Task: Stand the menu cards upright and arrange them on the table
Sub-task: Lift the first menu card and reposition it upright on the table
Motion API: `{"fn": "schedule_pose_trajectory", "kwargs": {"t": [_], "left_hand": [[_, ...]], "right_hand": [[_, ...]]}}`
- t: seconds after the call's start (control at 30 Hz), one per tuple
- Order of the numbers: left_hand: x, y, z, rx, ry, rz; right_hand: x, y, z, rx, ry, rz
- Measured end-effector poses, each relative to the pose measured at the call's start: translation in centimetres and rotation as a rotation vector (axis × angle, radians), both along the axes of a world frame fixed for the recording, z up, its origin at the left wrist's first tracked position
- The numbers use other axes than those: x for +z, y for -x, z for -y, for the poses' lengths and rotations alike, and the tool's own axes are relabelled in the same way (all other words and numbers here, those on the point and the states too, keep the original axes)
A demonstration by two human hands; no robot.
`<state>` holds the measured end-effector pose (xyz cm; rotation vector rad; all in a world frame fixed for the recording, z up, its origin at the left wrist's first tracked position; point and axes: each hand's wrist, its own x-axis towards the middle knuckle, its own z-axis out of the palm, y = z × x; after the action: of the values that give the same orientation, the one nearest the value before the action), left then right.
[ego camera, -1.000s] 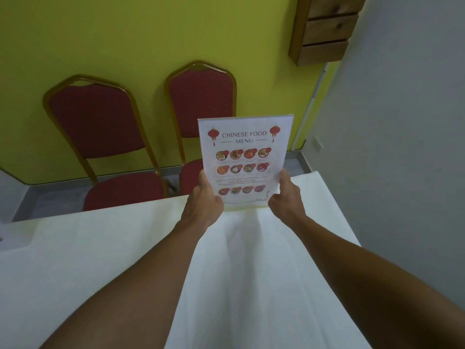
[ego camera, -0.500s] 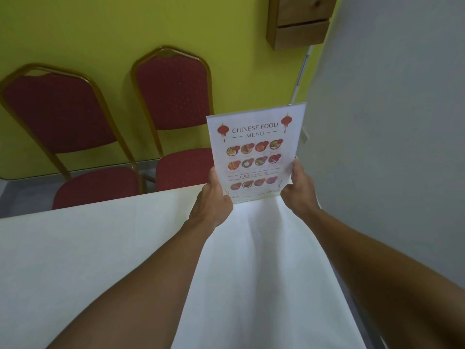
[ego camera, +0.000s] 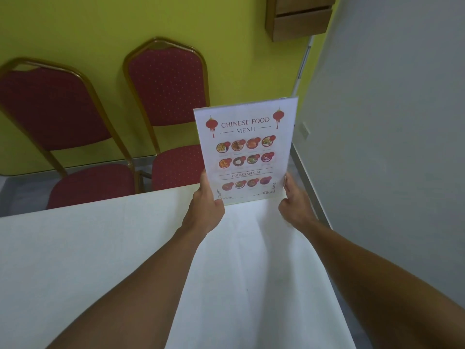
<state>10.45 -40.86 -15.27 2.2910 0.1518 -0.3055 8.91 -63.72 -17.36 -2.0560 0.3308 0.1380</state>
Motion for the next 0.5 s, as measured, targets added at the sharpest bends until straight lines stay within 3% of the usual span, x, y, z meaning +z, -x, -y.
{"fn": "schedule_pose_trajectory", "kwargs": {"t": [0.5], "left_hand": [[-1.2, -0.2, 1.2, -0.008, -0.023, -0.082]], "right_hand": [[-1.6, -1.1, 0.2, -0.034, -0.046, -0.004]]}}
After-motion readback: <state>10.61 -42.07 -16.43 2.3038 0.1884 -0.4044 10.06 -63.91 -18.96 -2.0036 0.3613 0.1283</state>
